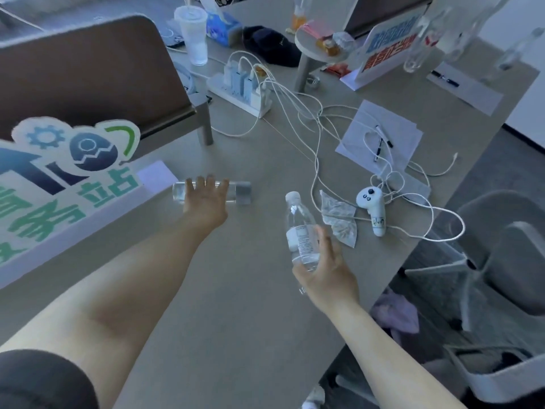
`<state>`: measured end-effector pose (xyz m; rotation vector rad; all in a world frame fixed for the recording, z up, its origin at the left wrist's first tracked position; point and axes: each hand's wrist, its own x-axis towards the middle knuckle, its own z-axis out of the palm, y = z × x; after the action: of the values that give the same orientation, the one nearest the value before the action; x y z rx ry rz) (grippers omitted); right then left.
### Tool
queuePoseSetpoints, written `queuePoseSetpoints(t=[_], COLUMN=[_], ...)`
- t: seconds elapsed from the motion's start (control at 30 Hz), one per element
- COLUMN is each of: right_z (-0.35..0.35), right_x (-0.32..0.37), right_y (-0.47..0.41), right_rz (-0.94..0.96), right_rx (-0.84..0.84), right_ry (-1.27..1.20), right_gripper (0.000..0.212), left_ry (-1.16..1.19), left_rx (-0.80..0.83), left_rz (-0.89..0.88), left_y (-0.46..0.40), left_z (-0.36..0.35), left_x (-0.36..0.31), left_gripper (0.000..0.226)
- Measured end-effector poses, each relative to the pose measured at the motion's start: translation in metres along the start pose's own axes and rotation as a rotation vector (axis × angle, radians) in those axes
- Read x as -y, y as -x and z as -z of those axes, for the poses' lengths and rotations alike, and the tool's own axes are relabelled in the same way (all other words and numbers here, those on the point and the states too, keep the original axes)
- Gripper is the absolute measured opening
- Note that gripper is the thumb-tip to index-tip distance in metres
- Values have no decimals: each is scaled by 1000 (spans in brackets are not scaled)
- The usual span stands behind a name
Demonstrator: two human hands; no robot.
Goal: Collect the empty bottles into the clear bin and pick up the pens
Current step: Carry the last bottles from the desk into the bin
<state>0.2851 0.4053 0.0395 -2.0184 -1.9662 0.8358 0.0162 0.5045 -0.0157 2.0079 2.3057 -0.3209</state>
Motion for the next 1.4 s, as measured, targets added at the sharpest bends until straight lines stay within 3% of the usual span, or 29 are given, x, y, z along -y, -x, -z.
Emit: queuePoseSetpoints(t=[0.1,0.23,0.43,0.67,1.1,1.4], right_z=[-1,1,1,-26,-99,-187], right_x=[2,9,34,80,111,59], right_y=[5,10,21,74,345,523], right_rz=[-14,45,237,670,1368,1608], right_rx=[17,42,139,399,924,1105], right_ry=[-9,-32,-82,-88,91,337], right_gripper=[71,70,70,72,66,73], left_ry=[105,422,604,662,757,1040], left_rx=[104,176,42,-171,-386,-355], left_rz=[11,201,528,999,1863,2274], left_y=[25,76,164,322,683,870], left_z=[-7,-12,7,35,-9,-120], left_x=[-1,0,9,23,-40,-112], left_gripper=[69,71,64,59,52,69])
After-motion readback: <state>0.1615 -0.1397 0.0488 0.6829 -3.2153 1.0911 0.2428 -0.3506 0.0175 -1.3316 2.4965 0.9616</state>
